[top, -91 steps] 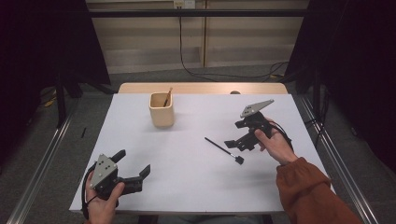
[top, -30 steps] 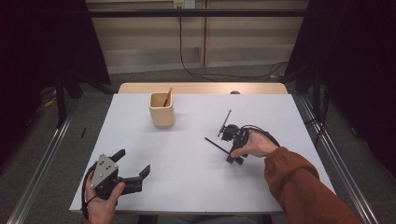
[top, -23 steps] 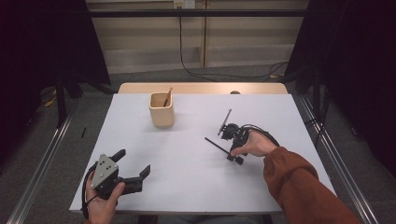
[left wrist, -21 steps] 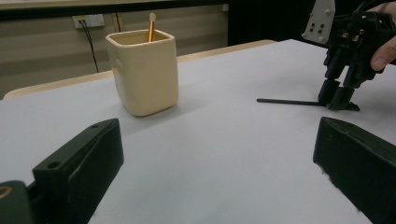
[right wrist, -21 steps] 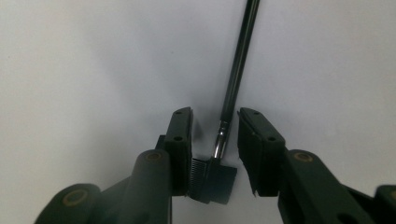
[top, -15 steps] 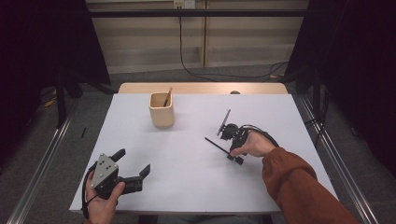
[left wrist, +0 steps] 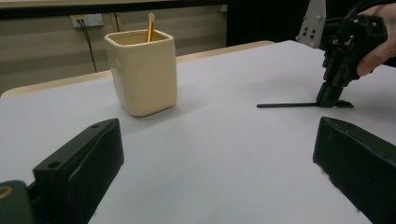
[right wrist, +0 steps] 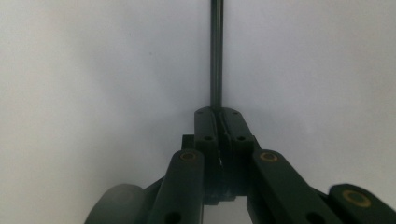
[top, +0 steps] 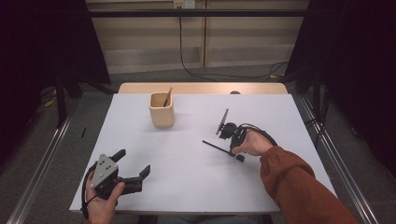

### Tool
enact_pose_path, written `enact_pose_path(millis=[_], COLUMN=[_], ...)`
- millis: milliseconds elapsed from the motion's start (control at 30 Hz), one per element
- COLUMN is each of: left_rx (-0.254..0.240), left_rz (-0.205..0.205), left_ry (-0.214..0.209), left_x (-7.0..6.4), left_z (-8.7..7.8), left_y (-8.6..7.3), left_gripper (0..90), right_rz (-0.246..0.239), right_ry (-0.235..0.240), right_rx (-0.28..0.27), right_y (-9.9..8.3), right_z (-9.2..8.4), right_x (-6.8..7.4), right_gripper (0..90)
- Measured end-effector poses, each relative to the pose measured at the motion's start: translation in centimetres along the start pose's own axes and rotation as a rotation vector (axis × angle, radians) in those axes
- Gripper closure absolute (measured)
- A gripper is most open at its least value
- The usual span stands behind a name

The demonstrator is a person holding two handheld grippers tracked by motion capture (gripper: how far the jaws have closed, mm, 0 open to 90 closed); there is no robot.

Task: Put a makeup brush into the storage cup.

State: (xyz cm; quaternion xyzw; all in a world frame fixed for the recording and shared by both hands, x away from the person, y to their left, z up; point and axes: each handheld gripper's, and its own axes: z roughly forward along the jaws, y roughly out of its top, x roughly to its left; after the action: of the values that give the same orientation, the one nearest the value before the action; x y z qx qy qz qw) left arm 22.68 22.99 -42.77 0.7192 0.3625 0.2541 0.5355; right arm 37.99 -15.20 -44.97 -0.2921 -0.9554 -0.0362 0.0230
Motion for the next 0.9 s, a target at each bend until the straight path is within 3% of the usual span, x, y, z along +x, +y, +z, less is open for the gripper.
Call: enact_pose_path(millis=[233, 600, 900], left_rx=[0.001, 0.003, 0.000], left_rz=[0.004, 0.001, 0.001], left_ry=[0.007, 0.016, 0.024], left_x=[0.1, 0.3, 0.3], left_z=[-0.1, -0.1, -0.2], left_y=[0.0, 0.0, -0.1], left_gripper=[1.7, 1.8, 1.7], right_rz=[-0.004, 0.015, 0.038], right_ry=[0.002, 0.054, 0.091], right_rx=[-0.005, -0.029, -0.131], right_y=[-0.1, -0.6, -1.2], right_z=[0.0, -0.1, -1.2], right_x=[-0.1, -0.2, -0.5], right_gripper=[86.2, 86.2, 86.2])
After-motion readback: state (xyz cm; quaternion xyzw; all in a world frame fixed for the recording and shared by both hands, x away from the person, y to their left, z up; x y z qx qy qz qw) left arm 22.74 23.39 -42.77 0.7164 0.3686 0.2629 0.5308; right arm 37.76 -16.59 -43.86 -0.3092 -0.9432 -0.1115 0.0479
